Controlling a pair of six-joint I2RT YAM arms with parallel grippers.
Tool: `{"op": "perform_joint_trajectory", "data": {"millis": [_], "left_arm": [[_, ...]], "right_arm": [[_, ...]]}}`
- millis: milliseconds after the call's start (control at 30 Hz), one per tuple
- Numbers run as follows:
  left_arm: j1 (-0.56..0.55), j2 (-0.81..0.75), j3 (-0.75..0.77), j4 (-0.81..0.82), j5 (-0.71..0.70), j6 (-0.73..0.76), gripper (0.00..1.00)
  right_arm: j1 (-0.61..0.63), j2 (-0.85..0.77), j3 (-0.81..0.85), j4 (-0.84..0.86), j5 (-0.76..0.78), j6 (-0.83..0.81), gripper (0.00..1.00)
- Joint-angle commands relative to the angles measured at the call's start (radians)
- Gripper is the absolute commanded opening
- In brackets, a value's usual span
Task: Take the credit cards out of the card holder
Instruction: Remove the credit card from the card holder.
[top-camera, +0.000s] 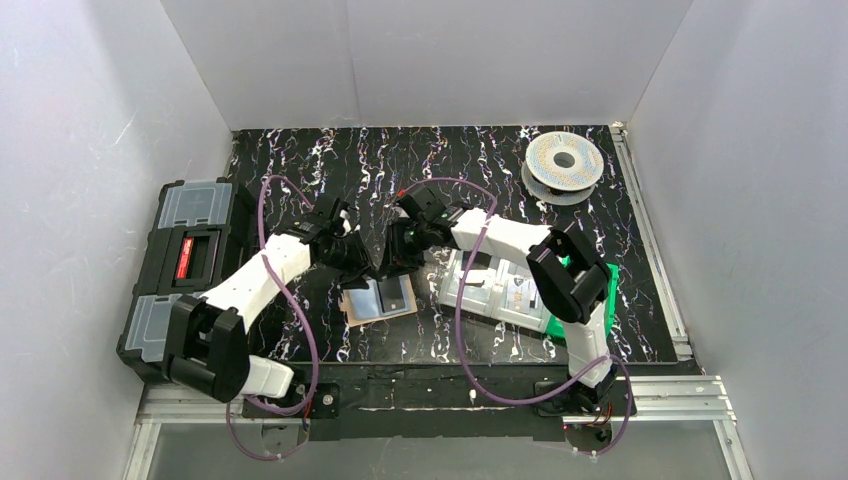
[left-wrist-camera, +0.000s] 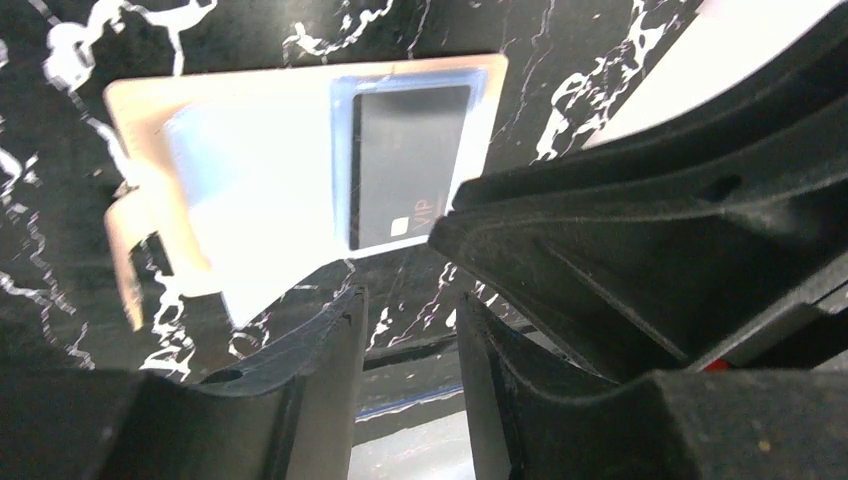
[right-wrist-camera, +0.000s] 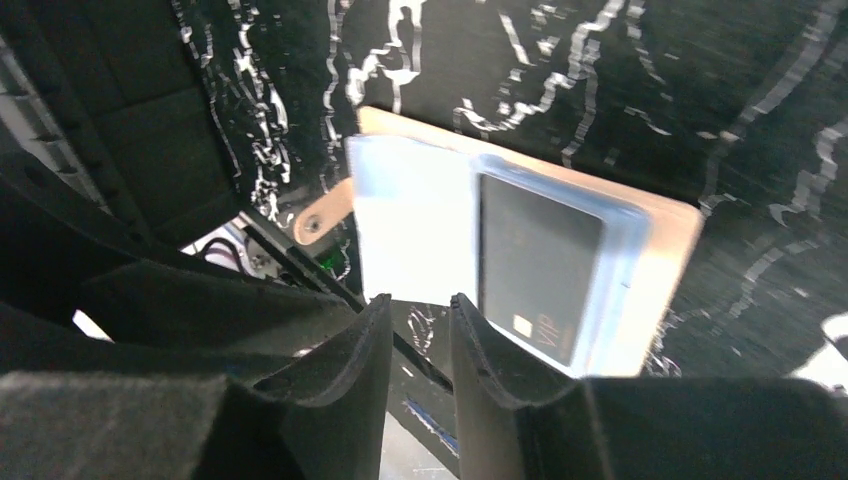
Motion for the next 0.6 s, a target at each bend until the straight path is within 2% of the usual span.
{"op": "perform_joint_trajectory", "data": {"millis": [0, 400, 567], "left_arm": [[0.006, 0.04, -0.043, 0.108, 0.086, -0.038, 0.36], [0.036, 0.093, -0.205, 0.332, 0.133, -0.051, 0.26], [0.041, 0.11, -0.247, 0.39, 0.139, -0.058, 0.25]], "right_arm": [[-0.022, -0.072, -0.063, -0.042, 0.066, -0.016, 0.35], [-0.012, -0.027, -0.025, -0.176, 0.163, -0.141, 0.3], [0.006, -0.002, 0.003, -0.209, 0.184, -0.163, 0.27]]}}
